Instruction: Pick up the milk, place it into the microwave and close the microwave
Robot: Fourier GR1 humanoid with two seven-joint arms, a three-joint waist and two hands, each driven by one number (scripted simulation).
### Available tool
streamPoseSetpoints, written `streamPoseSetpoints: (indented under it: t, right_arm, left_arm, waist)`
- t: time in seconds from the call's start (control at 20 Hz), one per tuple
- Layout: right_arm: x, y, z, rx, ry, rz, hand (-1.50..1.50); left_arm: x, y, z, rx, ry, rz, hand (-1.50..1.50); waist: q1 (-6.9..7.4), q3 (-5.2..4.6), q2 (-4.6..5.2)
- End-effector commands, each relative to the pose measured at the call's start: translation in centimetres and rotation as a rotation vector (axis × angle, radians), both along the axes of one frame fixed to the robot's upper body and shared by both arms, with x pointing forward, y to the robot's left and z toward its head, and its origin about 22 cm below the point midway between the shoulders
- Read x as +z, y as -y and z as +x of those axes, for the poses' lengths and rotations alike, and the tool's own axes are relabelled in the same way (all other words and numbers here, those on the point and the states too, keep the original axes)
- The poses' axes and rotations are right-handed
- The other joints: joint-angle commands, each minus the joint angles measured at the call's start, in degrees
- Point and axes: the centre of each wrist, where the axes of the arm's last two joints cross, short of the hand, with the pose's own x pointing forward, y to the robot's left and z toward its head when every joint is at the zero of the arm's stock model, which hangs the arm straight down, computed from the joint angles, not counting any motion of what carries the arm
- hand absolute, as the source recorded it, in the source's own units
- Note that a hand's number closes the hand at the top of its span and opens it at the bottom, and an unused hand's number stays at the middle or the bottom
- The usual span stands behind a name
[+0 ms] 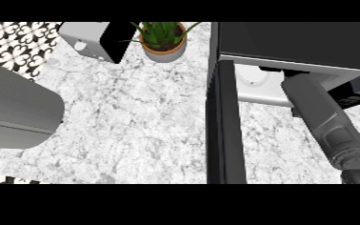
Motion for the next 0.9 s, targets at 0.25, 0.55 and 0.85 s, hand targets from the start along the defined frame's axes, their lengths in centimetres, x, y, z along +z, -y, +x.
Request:
streamPoseSetpoints:
  t: [0.25,0.55,0.85]
  right_arm:
    - [0.6,-0.3,0.3,0.167,-0.004,0.011,-1.50]
    - [0.9,-1.3,0.7,0.262,-0.021,0.116,-1.50]
    - [0.0,-2.4,0.4,0.377,-0.018,0.286,-1.50]
  left_arm:
    - [-1.0,0.0,0.6,-0.066,-0.035,0.024,-1.50]
    - [-0.6,1.1,1.3,-0.144,-0.019,0.043,-1.50]
    - [-1.6,2.1,3.1,-0.231,-0.024,0.046,-1.50]
  waist:
    - [-0.07,0.18,-0.30]
    - [-0.46,0.21,-0.53]
    - [-2.48,0.13,-0.88]
